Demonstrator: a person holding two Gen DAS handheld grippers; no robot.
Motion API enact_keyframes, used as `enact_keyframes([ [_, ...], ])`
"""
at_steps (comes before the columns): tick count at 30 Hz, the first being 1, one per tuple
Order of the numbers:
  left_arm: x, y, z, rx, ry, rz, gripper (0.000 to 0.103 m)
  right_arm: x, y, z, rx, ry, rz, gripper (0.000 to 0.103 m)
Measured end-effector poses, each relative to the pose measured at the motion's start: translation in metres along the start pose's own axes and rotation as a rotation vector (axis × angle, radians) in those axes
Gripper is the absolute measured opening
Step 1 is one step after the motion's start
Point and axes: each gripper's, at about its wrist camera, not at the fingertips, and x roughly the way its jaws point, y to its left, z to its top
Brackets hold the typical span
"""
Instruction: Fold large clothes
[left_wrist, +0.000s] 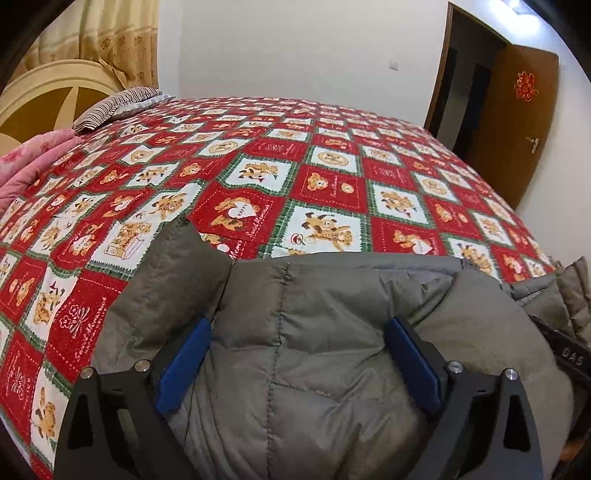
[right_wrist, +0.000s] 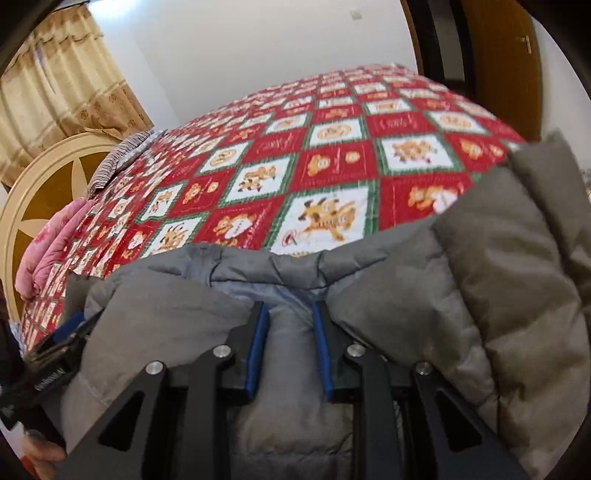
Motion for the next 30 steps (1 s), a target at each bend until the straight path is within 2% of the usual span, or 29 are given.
enact_keyframes([
  [5, 0.010, -0.005, -0.001, 0.032, 0.025, 0.045, 0.099, -0.001, 0.003, 0.001, -0.007, 0.010, -0.021, 0.026],
  [8, 0.012, -0.007, -0.002, 0.049, 0.032, 0.066, 0.099, -0.034, -0.007, 0.004, 0.032, -0.093, -0.015, 0.026],
  [9, 0.013, -0.008, -0.002, 0.051, 0.033, 0.069, 0.099, -0.049, -0.014, 0.005, 0.049, -0.141, -0.037, 0.032],
  [11, 0.013, -0.008, -0.002, 0.052, 0.033, 0.071, 0.099, -0.068, -0.029, 0.007, 0.073, -0.172, -0.098, 0.033],
  [15, 0.013, -0.008, -0.002, 0.053, 0.032, 0.073, 0.099, -0.081, -0.075, 0.004, 0.137, -0.151, -0.226, 0.033],
  [18, 0.013, -0.009, -0.003, 0.056, 0.032, 0.076, 0.099, -0.070, -0.104, -0.009, 0.226, -0.136, -0.190, 0.028],
  [23, 0.012, -0.009, -0.002, 0.058, 0.032, 0.079, 0.099, -0.054, -0.096, -0.010, 0.201, -0.132, -0.276, 0.027],
  [27, 0.012, -0.010, -0.002, 0.059, 0.033, 0.081, 0.099, -0.058, -0.126, -0.014, 0.322, -0.157, -0.160, 0.025],
  [30, 0.012, -0.009, -0.003, 0.060, 0.031, 0.080, 0.099, -0.061, -0.128, -0.017, 0.335, -0.161, -0.143, 0.024],
])
